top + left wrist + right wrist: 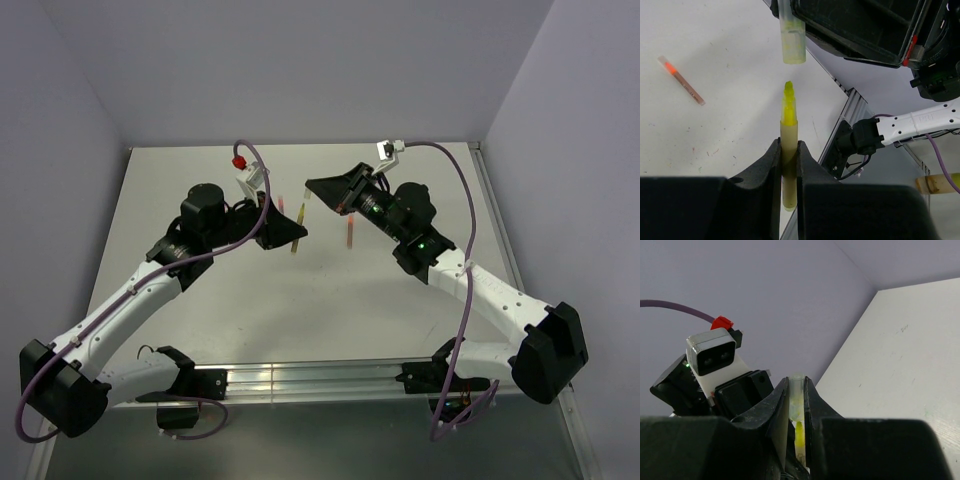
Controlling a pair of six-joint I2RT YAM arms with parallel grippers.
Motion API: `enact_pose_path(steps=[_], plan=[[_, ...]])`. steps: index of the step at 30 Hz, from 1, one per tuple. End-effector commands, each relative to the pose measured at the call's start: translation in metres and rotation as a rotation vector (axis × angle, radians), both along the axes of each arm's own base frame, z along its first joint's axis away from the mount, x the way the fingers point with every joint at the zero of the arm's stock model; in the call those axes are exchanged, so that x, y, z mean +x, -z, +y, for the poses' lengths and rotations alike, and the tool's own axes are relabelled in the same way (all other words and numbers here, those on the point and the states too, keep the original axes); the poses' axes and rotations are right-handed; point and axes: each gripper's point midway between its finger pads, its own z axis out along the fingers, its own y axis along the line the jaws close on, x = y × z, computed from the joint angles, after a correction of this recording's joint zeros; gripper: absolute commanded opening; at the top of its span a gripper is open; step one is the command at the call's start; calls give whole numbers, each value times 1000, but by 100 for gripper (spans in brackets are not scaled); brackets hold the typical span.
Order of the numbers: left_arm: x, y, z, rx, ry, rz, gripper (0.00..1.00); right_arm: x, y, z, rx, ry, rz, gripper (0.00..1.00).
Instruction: Insert the pens into the pen caps
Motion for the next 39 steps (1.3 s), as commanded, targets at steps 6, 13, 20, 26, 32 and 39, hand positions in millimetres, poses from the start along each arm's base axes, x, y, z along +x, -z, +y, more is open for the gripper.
enact_pose_path(steps=[6, 13, 20, 26, 32, 39], plan=[[-4, -31, 0, -57, 4, -76, 0, 1, -26, 3, 5, 33, -72, 0], [-3, -31, 2, -56, -1, -80, 0, -1, -26, 10, -3, 19, -71, 0], [-3, -33, 4, -58, -10, -87, 0, -3, -25, 11, -11, 18, -71, 0], [-1, -29, 5, -56, -16, -70, 0, -6, -26, 11, -13, 18, -79, 0], [-3, -30, 3, -70, 11, -82, 0, -4, -29, 8, -14, 48, -80, 0], [-7, -24, 2, -59, 41, -75, 0, -1, -41, 6, -13, 71, -98, 0]])
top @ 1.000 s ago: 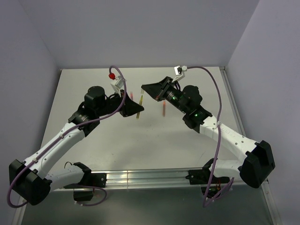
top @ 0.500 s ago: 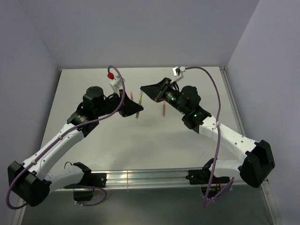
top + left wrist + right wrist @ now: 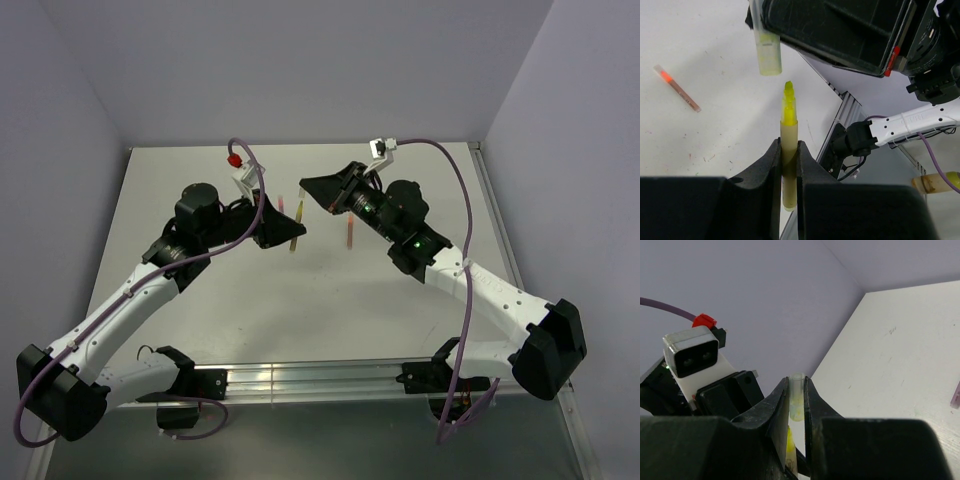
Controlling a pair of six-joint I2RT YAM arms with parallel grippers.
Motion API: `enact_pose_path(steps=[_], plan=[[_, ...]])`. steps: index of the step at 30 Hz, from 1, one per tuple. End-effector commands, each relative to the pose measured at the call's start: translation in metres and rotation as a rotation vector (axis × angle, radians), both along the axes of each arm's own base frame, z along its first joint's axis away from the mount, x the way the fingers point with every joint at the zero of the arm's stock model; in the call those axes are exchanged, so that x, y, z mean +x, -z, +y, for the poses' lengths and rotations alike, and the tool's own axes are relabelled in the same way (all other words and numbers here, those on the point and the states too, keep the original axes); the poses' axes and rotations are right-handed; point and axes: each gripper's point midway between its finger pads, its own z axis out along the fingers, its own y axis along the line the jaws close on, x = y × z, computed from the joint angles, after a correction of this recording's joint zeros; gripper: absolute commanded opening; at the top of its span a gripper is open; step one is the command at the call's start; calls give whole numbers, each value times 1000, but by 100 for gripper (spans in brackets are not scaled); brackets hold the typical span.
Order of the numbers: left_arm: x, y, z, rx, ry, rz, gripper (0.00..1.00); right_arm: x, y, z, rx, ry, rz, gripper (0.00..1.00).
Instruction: Insert the pens into the pen caps
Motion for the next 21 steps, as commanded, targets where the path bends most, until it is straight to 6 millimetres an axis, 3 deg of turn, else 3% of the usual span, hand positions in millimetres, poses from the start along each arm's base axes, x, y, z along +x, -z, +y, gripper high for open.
enact_pose_path(steps=[1, 21], plan=[[-4, -13, -1, -26, 32, -51, 0, -2, -43, -5, 49, 27, -91, 0], [-1, -14, 2, -26, 2, -61, 0, -10, -35, -7, 46, 1, -79, 0]])
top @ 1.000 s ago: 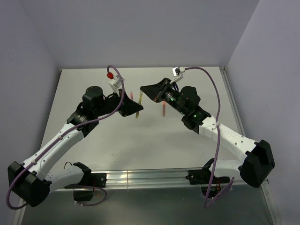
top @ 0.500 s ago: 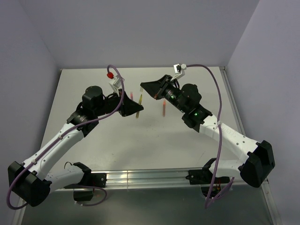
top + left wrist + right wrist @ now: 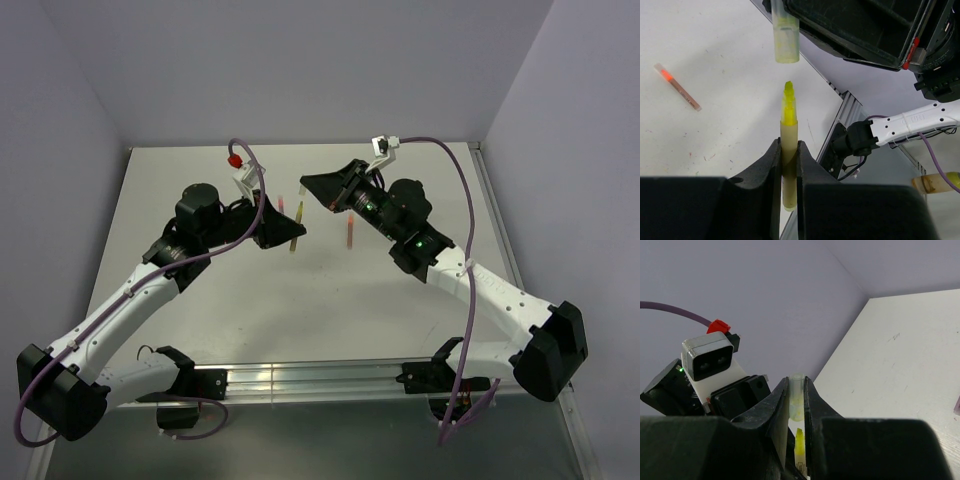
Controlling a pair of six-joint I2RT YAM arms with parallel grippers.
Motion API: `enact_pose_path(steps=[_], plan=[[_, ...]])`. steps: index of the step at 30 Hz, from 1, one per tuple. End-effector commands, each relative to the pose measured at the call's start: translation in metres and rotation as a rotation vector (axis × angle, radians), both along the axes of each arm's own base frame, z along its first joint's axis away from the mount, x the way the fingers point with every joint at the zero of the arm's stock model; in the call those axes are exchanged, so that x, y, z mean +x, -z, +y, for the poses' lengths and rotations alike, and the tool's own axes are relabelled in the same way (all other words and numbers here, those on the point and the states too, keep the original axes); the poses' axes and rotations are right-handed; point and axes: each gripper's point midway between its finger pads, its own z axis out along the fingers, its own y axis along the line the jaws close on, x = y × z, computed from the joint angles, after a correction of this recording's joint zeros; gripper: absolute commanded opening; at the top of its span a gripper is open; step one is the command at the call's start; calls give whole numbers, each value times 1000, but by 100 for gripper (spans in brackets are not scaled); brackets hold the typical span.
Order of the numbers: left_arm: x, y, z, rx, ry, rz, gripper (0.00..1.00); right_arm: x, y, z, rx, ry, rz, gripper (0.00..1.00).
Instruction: Insert the pens into the pen caps
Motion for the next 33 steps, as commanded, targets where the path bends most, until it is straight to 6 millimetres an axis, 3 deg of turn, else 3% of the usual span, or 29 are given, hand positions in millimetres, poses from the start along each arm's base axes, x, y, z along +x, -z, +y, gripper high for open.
enact_pose_path(steps=[1, 19, 33], plan=[[0, -16, 2, -29, -8, -64, 0, -10, -22, -5, 34, -2, -57, 0], [1, -16, 4, -27, -12, -68, 0, -11, -5, -2, 18, -9, -25, 0], [5, -16, 5, -32, -22, -63, 0, -17, -11, -1, 8, -15, -44, 0]])
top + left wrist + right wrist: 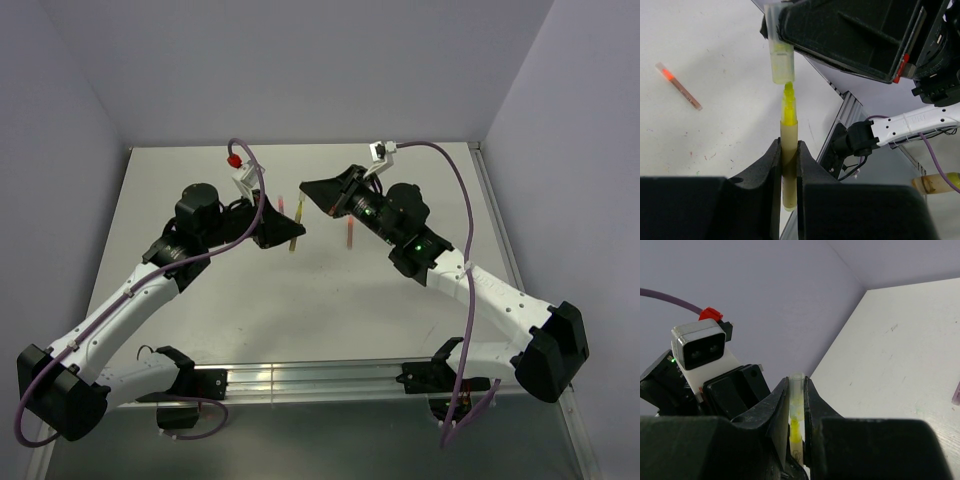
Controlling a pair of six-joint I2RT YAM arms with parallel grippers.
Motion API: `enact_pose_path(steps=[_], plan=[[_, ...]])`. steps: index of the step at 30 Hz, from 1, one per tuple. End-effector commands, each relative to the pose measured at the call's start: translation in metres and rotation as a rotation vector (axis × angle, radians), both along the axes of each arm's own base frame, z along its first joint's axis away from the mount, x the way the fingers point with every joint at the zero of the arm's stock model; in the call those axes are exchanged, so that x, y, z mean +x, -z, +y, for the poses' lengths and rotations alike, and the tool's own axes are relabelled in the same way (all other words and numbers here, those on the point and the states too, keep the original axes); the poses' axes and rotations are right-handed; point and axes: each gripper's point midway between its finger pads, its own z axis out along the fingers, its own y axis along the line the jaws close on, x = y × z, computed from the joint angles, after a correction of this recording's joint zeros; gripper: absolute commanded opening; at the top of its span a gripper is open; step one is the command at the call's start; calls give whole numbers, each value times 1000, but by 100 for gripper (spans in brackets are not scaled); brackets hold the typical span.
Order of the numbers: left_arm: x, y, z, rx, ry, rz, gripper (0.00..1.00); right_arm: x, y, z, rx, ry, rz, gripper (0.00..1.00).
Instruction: Insert the pens into the pen caps
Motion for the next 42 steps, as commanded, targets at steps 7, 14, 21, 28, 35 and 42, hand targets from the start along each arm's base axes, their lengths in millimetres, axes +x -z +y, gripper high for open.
enact_pose_path(steps=[7, 14, 21, 28, 35, 42], plan=[[4, -19, 3, -44, -10, -65, 0, -17, -18, 5, 26, -31, -52, 0], [5, -21, 6, -51, -27, -72, 0, -19, -11, 8, 16, -33, -46, 0], [7, -34, 9, -83, -50, -94, 0, -22, -3, 13, 6, -45, -38, 0], [10, -35, 9, -81, -62, -91, 1, -26, 1, 18, -18, -60, -50, 0], [13, -37, 12, -84, -87, -99, 0, -35, 5, 22, -41, -103, -68, 0], [19, -39, 13, -65, -111, -105, 0, -45, 16, 29, -97, -147, -84, 0]])
